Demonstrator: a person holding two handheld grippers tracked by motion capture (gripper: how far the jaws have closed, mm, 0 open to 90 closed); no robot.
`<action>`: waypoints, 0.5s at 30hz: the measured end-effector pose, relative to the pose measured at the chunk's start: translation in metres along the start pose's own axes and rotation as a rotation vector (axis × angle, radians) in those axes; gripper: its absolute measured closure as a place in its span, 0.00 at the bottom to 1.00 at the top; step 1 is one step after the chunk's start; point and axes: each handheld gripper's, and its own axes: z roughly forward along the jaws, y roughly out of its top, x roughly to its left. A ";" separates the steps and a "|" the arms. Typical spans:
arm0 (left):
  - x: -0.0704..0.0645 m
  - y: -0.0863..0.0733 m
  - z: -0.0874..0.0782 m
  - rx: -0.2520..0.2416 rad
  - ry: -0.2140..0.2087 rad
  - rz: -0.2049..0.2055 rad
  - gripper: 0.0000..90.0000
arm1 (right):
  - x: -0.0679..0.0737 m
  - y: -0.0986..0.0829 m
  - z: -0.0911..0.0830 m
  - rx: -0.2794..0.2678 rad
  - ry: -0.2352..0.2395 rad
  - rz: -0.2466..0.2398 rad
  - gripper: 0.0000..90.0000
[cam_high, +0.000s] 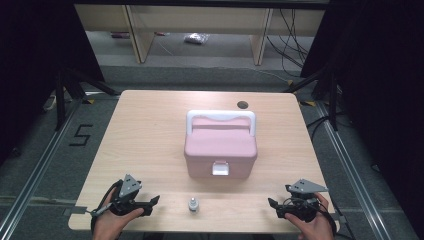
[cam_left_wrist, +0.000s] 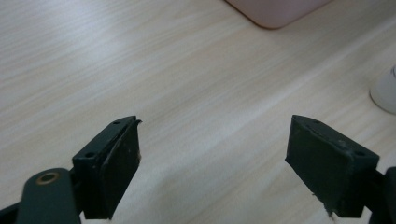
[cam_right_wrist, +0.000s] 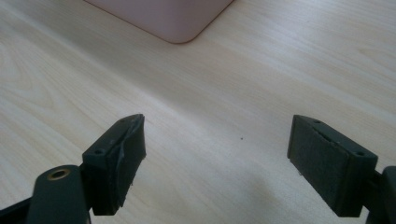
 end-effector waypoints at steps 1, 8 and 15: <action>0.002 0.005 0.003 0.001 0.002 0.007 0.19 | -0.002 0.000 0.000 -0.013 -0.031 -0.022 0.23; 0.011 0.023 0.015 -0.034 0.014 -0.039 0.20 | -0.010 0.006 0.005 -0.028 -0.010 0.034 0.22; 0.015 0.035 0.029 -0.053 -0.011 -0.058 0.27 | -0.022 0.017 0.011 -0.055 -0.026 0.030 0.23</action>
